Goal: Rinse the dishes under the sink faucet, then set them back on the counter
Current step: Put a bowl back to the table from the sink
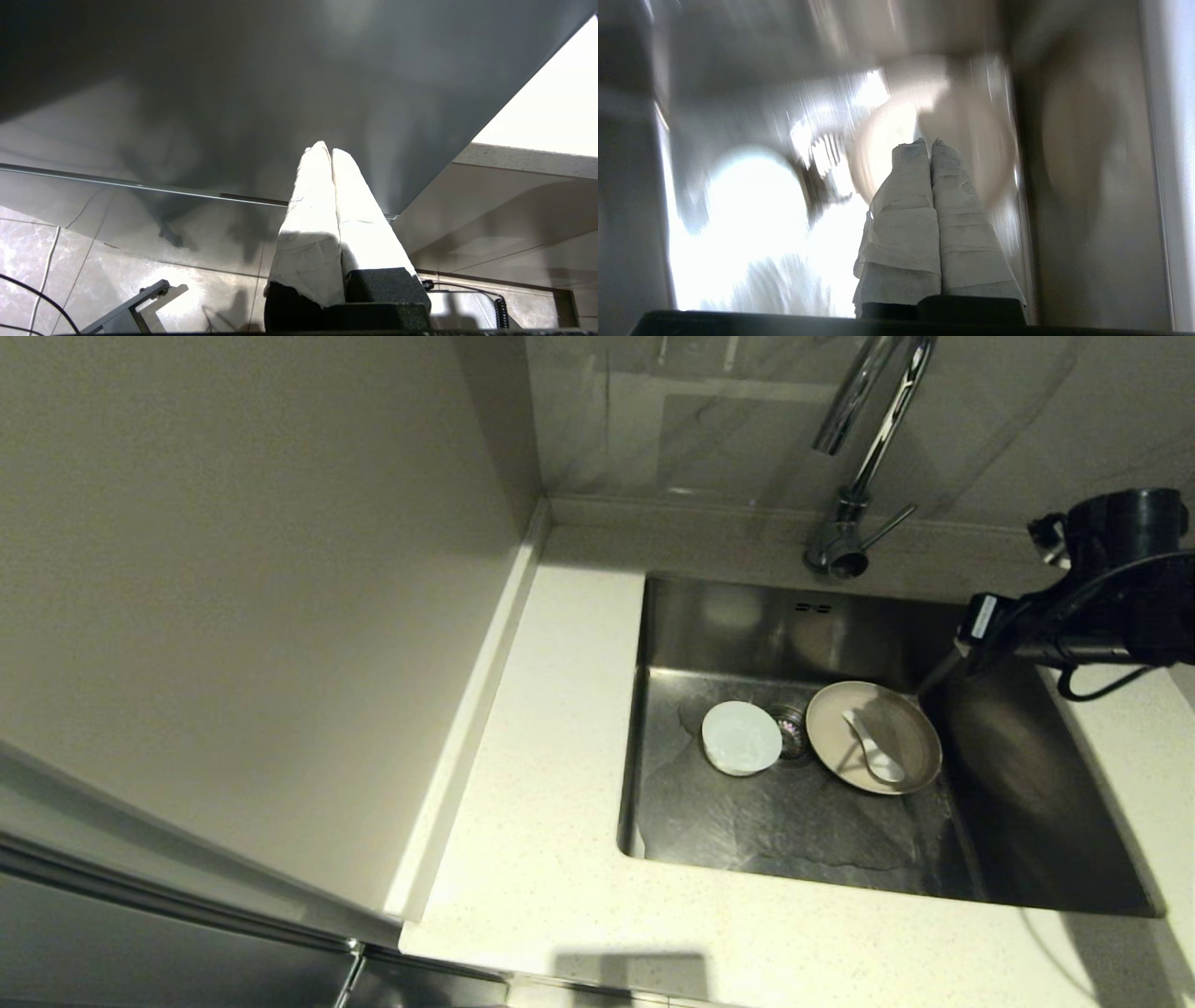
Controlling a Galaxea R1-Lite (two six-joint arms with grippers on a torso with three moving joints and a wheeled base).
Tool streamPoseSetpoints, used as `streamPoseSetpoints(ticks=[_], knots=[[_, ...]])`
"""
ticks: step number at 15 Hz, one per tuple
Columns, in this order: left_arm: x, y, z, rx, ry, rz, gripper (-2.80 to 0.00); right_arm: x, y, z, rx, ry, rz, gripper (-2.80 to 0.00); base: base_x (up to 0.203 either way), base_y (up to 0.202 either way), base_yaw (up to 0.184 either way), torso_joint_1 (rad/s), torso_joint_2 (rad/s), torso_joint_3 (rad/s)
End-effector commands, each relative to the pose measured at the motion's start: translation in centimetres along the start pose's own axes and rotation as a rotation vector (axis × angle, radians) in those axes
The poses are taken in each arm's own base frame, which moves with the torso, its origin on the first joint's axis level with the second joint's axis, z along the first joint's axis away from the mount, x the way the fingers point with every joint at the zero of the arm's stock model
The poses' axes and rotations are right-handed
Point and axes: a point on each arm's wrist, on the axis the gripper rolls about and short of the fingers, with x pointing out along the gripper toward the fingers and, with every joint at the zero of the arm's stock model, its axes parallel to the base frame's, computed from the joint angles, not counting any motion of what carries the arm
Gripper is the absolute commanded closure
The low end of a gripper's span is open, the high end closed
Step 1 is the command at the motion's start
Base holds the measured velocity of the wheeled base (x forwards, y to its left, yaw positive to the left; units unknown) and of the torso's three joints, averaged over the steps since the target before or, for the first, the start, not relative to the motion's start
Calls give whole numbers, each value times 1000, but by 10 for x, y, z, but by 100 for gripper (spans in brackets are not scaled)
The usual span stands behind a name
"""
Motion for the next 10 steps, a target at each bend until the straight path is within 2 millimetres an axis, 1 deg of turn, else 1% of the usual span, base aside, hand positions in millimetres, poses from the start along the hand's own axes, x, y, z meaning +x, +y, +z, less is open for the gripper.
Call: streamPoseSetpoints(ticks=[1, 3, 4, 5, 6, 8, 10], knots=[[0, 0, 0, -1, -4, 0, 0, -45, -10, -24, -8, 54, -6, 0, 0, 0, 0, 0, 0, 0], [0, 0, 0, -1, -4, 0, 0, -83, -19, -52, -64, 102, -5, 0, 0, 0, 0, 0, 0, 0], [0, 0, 0, -1, -4, 0, 0, -98, -22, -63, -111, 116, -1, 0, 0, 0, 0, 0, 0, 0], [0, 0, 0, -1, -4, 0, 0, -111, -25, -72, -203, 125, 7, 0, 0, 0, 0, 0, 0, 0], [0, 0, 0, -1, -4, 0, 0, -123, -27, -82, -330, 141, 17, 0, 0, 0, 0, 0, 0, 0], [0, 0, 0, -1, -4, 0, 0, -141, -32, -104, -499, 213, 36, 0, 0, 0, 0, 0, 0, 0], [0, 0, 0, -1, -4, 0, 0, -155, -38, -127, -566, 261, 6, 0, 0, 0, 0, 0, 0, 0]])
